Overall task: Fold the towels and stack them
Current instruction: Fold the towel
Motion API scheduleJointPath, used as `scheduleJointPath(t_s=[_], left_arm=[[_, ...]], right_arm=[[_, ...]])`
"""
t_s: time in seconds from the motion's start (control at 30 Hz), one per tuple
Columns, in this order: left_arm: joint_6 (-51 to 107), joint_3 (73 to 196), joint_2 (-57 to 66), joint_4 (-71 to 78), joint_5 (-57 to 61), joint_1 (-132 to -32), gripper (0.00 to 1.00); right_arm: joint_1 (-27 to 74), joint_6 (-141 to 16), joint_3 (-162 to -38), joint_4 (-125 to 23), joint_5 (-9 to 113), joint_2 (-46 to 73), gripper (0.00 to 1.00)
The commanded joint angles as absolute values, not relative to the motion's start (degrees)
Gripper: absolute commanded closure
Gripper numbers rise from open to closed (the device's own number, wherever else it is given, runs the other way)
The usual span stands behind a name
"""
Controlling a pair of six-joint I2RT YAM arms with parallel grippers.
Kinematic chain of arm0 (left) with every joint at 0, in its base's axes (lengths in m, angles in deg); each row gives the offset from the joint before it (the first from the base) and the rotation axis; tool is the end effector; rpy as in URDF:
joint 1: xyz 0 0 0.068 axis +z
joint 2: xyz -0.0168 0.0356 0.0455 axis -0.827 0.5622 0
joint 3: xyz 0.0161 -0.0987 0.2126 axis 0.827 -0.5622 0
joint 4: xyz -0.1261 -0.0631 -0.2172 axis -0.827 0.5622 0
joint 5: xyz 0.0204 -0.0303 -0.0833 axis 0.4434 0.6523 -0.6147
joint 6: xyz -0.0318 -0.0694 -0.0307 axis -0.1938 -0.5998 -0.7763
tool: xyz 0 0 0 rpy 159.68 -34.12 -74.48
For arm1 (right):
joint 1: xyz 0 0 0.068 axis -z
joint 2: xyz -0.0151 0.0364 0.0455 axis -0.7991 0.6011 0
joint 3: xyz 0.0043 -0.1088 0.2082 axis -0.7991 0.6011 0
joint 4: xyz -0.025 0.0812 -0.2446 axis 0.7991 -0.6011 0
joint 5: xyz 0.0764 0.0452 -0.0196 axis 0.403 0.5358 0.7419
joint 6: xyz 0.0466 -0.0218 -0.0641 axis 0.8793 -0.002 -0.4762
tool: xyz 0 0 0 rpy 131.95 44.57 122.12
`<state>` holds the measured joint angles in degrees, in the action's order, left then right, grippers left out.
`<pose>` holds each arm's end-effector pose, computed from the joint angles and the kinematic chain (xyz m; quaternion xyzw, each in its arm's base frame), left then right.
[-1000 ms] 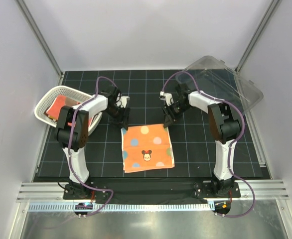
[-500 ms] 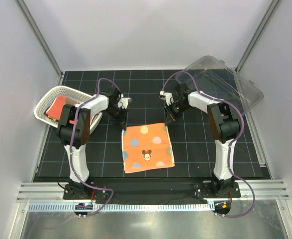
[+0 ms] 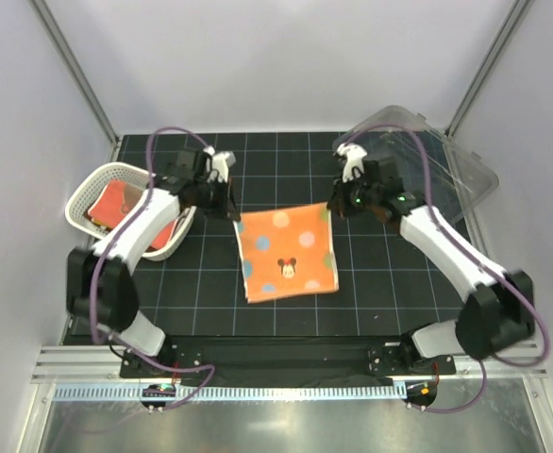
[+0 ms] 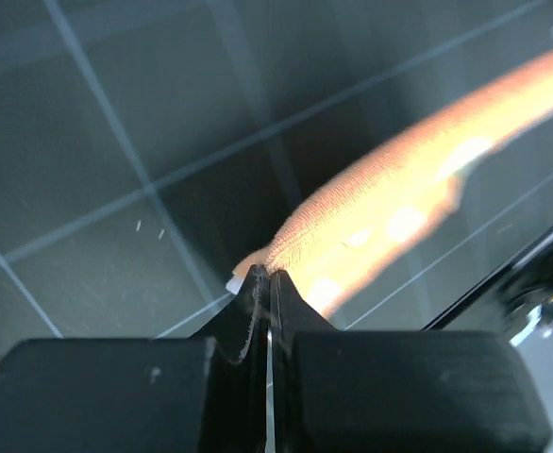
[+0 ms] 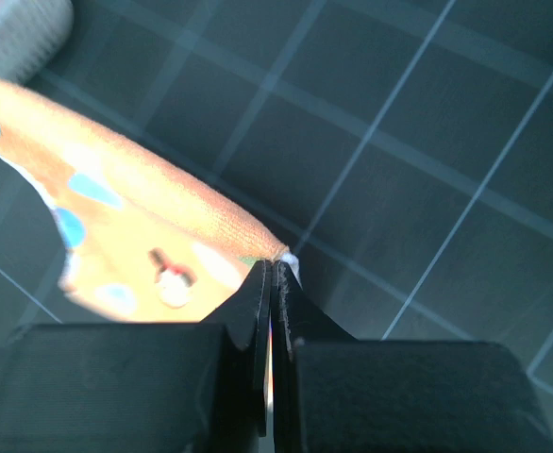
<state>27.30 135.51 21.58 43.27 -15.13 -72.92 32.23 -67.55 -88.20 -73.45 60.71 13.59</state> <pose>0.3294 -0.1336 0.1967 0.0985 0.9330 -0.2738 0.2117 0.3144 0.1406 0.2253 -0.2045 0.8793 0.2051 0.3780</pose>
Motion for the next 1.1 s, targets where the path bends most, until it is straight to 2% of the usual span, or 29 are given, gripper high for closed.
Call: scheduleJointPath(t_s=[0.0,0.13,0.4,0.57,0.6,0.73,0.93,1.07], left_arm=[[22.36,136.83,11.13,38.03,-14.94,-73.46,1.00],[19.54,136.92,5.86,38.38,-16.79,-76.70,1.00],[15.76,132.88,-4.60,42.69,-4.68,-91.28,1.00],[11.81,133.22,-6.64,45.14,1.73,-92.35,1.00],[11.63,133.75,-5.59,46.20,7.06,-92.35,1.00],[14.43,137.18,3.08,48.85,13.70,-91.22,1.00],[14.17,139.02,18.22,43.85,8.54,-82.35,1.00],[15.75,145.60,33.31,40.32,0.89,-76.81,1.00]], right_arm=[[32.13,-62.75,-88.00,-67.35,55.72,3.03,0.99],[30.64,-61.43,-88.53,-69.53,57.48,-5.08,0.99],[22.65,-59.49,-84.49,-77.45,56.44,-19.06,0.99],[22.20,-58.26,-83.61,-79.04,52.67,-21.89,0.99],[22.20,-58.78,-83.96,-79.12,50.56,-20.84,0.99],[22.20,-59.49,-83.61,-75.28,47.30,-11.71,0.99],[25.62,-59.92,-79.74,-60.35,48.95,5.86,0.99],[32.37,-60.72,-85.51,-54.08,57.19,21.23,0.99]])
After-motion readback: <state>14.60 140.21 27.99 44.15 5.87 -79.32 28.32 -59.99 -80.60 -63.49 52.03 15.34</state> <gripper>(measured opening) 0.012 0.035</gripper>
